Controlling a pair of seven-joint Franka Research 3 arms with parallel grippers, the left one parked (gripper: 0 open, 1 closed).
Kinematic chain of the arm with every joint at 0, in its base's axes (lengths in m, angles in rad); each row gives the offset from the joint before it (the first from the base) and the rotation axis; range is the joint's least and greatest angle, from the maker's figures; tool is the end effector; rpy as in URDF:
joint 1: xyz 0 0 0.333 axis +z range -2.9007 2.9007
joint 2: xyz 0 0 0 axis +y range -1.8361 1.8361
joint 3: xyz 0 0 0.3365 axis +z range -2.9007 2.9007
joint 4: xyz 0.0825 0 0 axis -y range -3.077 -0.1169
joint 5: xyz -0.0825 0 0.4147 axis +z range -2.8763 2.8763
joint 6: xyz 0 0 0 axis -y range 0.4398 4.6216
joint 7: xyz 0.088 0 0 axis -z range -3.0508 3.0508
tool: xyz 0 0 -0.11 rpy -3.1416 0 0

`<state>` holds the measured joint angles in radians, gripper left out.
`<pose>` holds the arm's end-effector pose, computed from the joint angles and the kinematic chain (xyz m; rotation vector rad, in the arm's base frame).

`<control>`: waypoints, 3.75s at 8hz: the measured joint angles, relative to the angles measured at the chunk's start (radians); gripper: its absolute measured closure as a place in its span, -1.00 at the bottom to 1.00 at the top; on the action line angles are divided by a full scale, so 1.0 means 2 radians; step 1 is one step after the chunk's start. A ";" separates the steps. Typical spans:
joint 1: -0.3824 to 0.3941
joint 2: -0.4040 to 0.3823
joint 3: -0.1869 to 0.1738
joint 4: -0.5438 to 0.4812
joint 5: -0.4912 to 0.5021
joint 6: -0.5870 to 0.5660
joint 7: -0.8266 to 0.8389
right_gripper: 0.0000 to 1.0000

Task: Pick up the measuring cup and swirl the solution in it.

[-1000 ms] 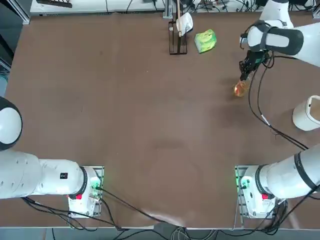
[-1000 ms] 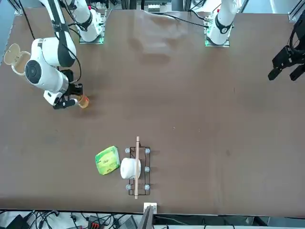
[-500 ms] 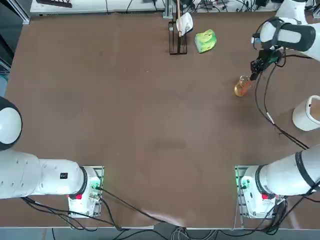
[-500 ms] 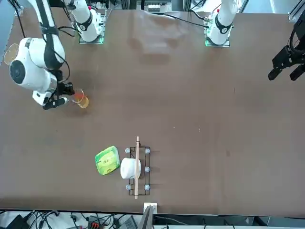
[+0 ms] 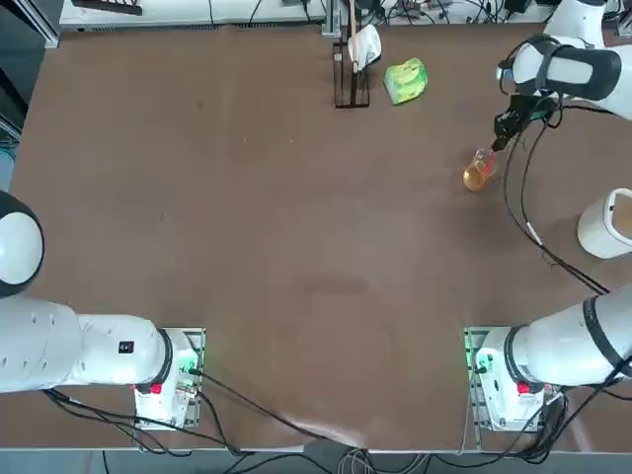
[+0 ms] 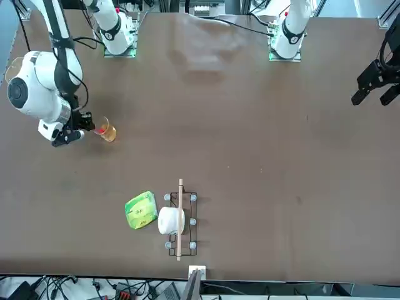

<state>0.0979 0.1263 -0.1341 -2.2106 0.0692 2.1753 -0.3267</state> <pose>0.5493 -0.0170 0.3063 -3.0446 -0.3768 0.2318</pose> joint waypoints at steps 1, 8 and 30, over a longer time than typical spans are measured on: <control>0.012 0.001 0.002 0.002 0.001 0.004 0.023 0.96; 0.072 0.003 0.002 0.004 0.002 -0.005 0.118 0.96; 0.079 0.009 0.001 0.018 -0.110 -0.031 0.211 0.96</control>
<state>0.2552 0.1451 -0.1312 -2.1738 -0.1501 2.1140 0.0946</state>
